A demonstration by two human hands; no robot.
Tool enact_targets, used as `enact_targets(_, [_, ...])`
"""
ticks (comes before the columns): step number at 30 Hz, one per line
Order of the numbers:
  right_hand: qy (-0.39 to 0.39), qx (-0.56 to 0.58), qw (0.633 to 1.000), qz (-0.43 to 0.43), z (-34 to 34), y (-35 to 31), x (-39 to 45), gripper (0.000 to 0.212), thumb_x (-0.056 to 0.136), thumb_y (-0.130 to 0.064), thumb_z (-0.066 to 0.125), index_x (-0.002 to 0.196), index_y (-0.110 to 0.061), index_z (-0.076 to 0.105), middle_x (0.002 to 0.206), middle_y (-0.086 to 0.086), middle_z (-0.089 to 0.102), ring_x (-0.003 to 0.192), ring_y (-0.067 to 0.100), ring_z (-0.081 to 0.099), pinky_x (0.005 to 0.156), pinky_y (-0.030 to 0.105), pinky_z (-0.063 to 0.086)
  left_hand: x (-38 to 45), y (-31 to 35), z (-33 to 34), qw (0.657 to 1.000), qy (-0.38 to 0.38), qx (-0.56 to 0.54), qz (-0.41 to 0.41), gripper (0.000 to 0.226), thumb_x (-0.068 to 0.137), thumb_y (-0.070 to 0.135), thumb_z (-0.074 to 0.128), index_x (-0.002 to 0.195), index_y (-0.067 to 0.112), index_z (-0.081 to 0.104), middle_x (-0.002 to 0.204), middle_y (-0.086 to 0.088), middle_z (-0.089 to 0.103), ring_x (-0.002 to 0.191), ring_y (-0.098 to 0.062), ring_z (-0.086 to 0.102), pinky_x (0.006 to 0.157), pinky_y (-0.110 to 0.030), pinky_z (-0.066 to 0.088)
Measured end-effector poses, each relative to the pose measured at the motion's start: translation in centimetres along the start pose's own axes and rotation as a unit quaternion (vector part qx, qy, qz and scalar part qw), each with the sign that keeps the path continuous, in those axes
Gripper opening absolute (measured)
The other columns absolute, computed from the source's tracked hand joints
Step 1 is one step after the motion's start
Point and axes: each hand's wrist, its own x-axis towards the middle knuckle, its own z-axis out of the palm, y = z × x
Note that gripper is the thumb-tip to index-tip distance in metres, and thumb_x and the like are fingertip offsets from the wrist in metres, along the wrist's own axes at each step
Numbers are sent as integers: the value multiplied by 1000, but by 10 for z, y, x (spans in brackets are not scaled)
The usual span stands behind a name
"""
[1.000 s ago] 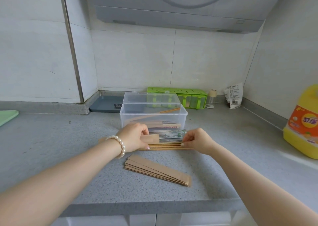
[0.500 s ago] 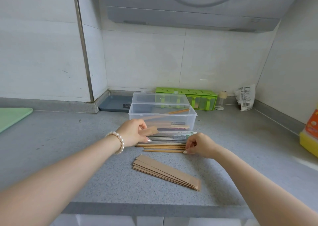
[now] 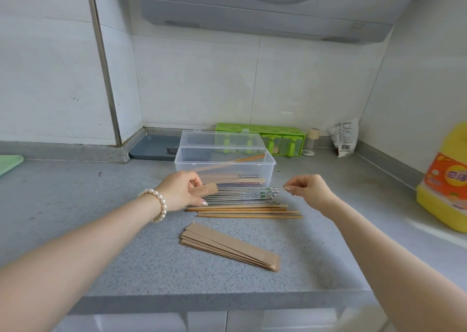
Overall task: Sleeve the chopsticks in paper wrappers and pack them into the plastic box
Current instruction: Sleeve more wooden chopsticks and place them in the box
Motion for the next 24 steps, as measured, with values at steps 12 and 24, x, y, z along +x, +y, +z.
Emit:
enact_targets(12, [-115, -220, 968, -30, 17, 15, 3, 7, 80, -20, 73, 83, -15, 70, 78, -6, 59, 77, 13, 53, 59, 17, 39, -1, 11, 13, 999, -38, 17, 14, 35, 67, 31, 80, 92, 23, 56, 86, 12, 55, 82, -8, 54, 65, -19, 42])
enact_targets(24, [-109, -228, 966, -60, 17, 21, 5, 12, 82, -21, 69, 91, -13, 71, 82, -13, 53, 83, 11, 50, 67, 19, 38, -3, 14, 14, 998, -48, 22, 19, 36, 68, 32, 79, 94, 24, 55, 88, 11, 57, 85, -9, 57, 75, -24, 49])
